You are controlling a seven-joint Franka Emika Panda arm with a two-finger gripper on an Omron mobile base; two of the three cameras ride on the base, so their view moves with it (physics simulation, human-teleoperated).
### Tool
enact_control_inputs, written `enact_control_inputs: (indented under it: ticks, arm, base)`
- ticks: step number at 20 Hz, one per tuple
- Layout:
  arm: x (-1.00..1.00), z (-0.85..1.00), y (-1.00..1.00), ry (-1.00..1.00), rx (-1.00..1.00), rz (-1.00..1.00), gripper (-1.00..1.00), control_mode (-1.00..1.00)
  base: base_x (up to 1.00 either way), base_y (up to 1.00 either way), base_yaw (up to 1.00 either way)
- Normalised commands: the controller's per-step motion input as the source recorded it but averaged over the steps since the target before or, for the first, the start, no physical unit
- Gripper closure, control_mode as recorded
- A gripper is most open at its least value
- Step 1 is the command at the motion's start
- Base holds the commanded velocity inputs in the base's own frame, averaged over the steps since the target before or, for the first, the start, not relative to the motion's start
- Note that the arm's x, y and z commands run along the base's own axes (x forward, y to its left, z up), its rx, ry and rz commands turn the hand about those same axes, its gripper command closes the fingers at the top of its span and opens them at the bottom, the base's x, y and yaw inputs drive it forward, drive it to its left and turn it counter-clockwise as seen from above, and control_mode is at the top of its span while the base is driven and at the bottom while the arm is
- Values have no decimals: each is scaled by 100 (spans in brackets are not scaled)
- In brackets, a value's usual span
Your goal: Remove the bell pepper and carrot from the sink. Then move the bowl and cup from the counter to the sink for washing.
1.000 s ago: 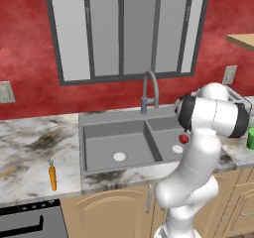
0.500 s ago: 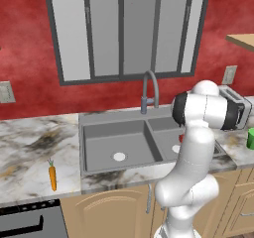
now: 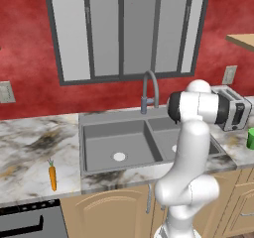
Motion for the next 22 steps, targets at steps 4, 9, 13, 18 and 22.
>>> enact_control_inputs:
  ticks: [4,9,13,18,22]
  arm:
    - [11,-15,-3,0,0,-3,-100,-100]
    - [1,-13,-1,0,0,-4,-100,-100]
    - [5,-16,0,0,0,-4,-100,-100]
    - [9,-20,0,0,0,-3,-100,-100]
    - [13,-25,1,0,0,-2,-100,-100]
  base:
    - [0,0,0]
    - [0,0,0]
    - [0,0,0]
    - [0,0,0]
    - [0,0,0]
